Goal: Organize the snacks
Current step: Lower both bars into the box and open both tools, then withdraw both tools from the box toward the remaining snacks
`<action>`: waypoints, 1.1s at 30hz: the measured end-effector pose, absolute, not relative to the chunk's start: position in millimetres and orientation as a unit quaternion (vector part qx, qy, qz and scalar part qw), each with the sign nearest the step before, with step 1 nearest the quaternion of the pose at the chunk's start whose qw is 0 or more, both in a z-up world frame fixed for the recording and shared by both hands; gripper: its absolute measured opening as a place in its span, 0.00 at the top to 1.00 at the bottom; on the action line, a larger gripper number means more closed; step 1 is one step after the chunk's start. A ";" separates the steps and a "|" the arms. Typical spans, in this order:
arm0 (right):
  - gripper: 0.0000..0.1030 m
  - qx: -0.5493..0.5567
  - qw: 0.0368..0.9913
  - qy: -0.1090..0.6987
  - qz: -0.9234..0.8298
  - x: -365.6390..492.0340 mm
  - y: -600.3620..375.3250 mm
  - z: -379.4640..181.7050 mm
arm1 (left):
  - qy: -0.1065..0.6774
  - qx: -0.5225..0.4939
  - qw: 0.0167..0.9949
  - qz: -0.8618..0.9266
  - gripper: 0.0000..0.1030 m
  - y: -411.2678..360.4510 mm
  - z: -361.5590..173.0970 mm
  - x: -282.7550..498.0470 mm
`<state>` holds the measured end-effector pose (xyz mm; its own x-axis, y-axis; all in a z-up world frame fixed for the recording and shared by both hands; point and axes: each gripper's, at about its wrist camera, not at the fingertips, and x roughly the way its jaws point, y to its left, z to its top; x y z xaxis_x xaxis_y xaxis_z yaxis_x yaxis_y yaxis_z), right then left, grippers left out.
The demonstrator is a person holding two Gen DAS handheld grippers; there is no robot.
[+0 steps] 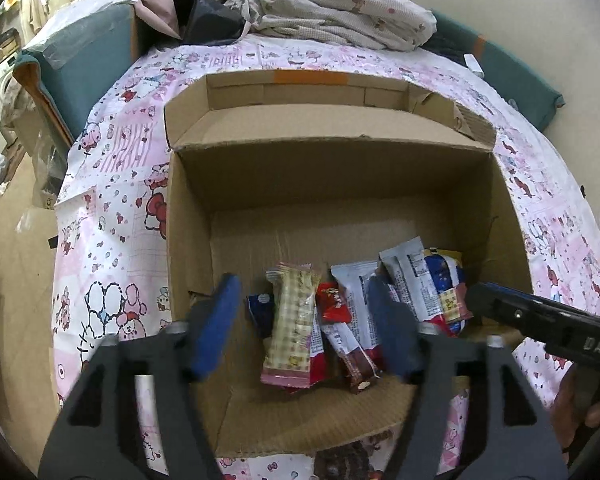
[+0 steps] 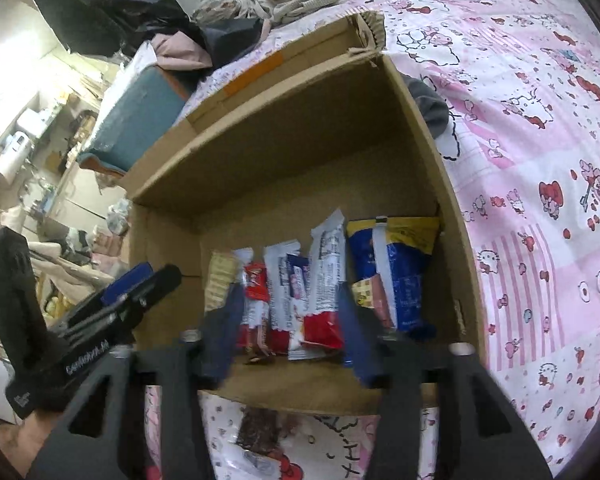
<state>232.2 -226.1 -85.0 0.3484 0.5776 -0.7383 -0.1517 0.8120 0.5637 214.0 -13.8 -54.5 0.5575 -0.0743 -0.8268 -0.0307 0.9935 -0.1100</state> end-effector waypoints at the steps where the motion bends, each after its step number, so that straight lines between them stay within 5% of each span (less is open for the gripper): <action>1: 0.40 0.207 0.798 0.516 0.231 231.0 -226.8 -82.4 | 0.467 -0.055 0.883 -0.010 0.21 -14.0 -52.7 212.7; 33: 0.38 0.243 0.772 0.544 0.220 163.6 -236.6 -80.8 | 0.503 -0.106 0.858 0.008 0.19 6.8 -51.8 142.6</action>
<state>163.6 -236.6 -80.8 0.3110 0.6042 -0.7337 -0.0741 0.7850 0.6150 142.6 6.8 -51.8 0.4935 -0.0940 -0.8647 -0.1200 0.9773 -0.1748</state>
